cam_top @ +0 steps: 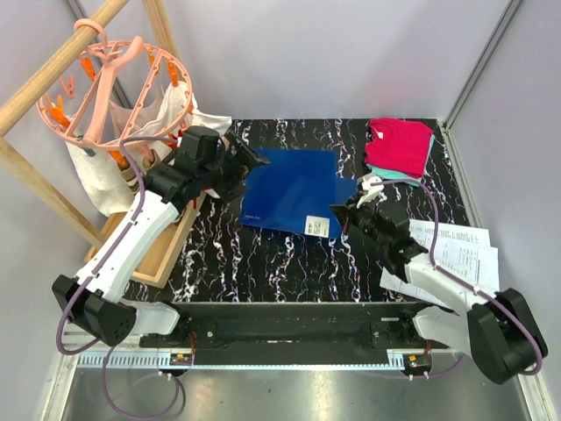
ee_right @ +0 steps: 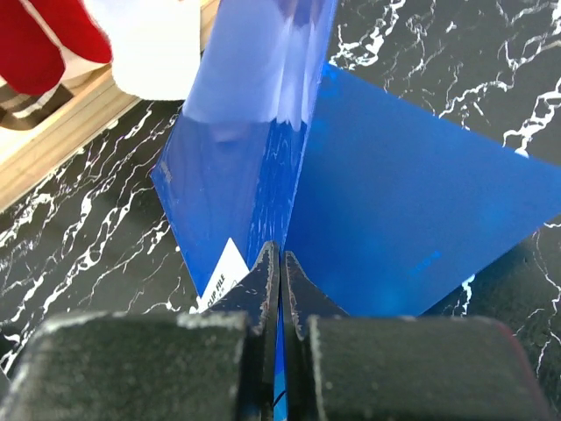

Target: Put the files into the folder

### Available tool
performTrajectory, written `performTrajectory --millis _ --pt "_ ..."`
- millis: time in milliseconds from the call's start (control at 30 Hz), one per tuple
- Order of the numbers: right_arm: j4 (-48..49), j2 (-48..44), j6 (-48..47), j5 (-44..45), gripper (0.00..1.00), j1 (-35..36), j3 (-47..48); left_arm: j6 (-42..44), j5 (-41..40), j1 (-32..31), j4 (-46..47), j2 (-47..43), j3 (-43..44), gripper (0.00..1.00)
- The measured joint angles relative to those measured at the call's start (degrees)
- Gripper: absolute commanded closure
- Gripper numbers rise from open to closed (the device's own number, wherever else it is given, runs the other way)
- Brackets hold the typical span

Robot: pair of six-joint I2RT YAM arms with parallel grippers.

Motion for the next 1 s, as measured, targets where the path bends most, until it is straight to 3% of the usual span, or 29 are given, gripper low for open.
performTrajectory --millis 367,733,1000 --pt "-0.52 -4.59 -5.44 3.45 1.00 6.67 -3.06 -2.47 -3.72 1.40 -12.50 6.97 7.43 0.01" --pt "-1.49 -3.76 -9.09 4.98 1.00 9.68 -3.06 -7.98 -6.86 -5.88 -18.64 26.97 30.99 0.01" --pt "-1.79 -3.80 -10.97 6.47 1.00 10.91 -3.04 -12.37 -9.94 -7.78 -22.64 36.20 37.55 0.12"
